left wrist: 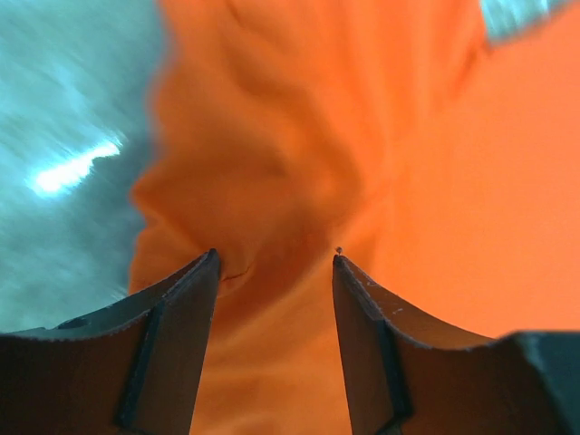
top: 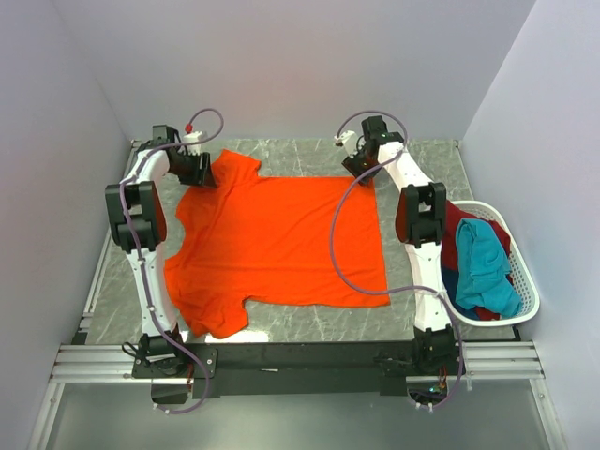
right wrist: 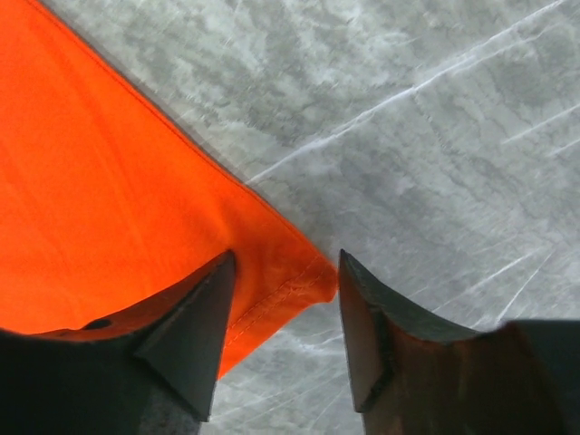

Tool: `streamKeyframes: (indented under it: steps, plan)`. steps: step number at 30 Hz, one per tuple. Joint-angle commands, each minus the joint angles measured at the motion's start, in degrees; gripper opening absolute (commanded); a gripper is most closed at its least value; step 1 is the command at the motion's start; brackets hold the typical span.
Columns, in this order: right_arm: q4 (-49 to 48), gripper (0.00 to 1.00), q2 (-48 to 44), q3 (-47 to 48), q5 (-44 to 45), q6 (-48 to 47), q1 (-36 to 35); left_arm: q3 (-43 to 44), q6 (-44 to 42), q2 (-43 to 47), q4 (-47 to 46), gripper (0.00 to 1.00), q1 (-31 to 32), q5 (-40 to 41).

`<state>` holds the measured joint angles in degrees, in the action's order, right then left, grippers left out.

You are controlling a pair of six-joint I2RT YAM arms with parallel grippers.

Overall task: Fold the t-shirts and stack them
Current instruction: Flatten the tshirt out

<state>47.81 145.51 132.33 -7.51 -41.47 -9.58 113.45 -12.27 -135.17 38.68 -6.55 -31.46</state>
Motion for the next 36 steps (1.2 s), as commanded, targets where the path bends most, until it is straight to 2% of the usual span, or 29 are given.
streamKeyframes:
  steps: [1,2,5,9,11,13,14,17,19,20,21,24,28,36]
  plan:
    - [2.6,0.59,-4.0,-2.4,-1.0,-0.5,0.8,-5.8,-5.0,9.9,1.4,0.58,0.4,-5.5]
    - [3.3,0.61,-5.8,-2.6,-1.6,0.2,0.9,-11.7,-6.7,12.4,0.7,0.58,0.5,-5.5]
    - [5.0,0.64,-11.1,-4.0,-4.4,2.1,1.2,-21.1,-10.7,23.7,0.8,0.57,0.6,-5.3]
    - [7.4,0.67,-18.1,-6.6,-7.0,4.6,1.2,-30.9,-15.6,33.4,2.5,0.57,0.6,-3.5]
    - [11.8,0.68,-21.3,-8.2,-9.4,5.3,1.2,-36.0,-20.7,38.7,6.1,0.58,0.5,-3.2]
    - [14.7,0.68,-25.3,-13.5,-10.5,6.1,1.1,-41.3,-23.7,42.2,7.4,0.59,0.1,-2.5]
    - [16.0,0.67,-26.7,-15.8,-11.7,6.0,1.1,-42.8,-25.0,45.3,9.5,0.6,-0.2,-2.4]
    - [17.8,0.55,-32.6,-27.4,-13.4,6.5,0.2,-48.7,-29.3,50.9,12.3,0.59,-1.7,-2.4]
    - [16.5,0.49,-37.0,-37.6,-13.0,7.0,-0.5,-53.4,-34.3,53.2,16.4,0.56,-1.7,-1.0]
    - [15.8,0.46,-38.4,-41.0,-12.6,7.1,-1.7,-55.1,-35.4,54.8,17.6,0.5,-1.8,-0.3]
    - [13.4,0.43,-39.8,-46.9,-11.4,7.4,-2.2,-56.7,-36.1,55.5,17.8,0.47,-1.8,2.3]
    - [9.6,0.38,-42.9,-55.1,-10.3,9.1,-4.3,-63.4,-36.0,58.7,14.4,0.37,-1.8,8.1]
    - [5.5,0.33,-42.6,-60.6,-8.0,11.8,-6.8,-69.1,-33.8,59.3,7.2,0.32,-1.8,14.1]
    - [0.5,0.31,-41.7,-68.9,-2.0,13.9,-11.8,-73.5,-34.7,58.2,6.6,0.27,-1.8,20.6]
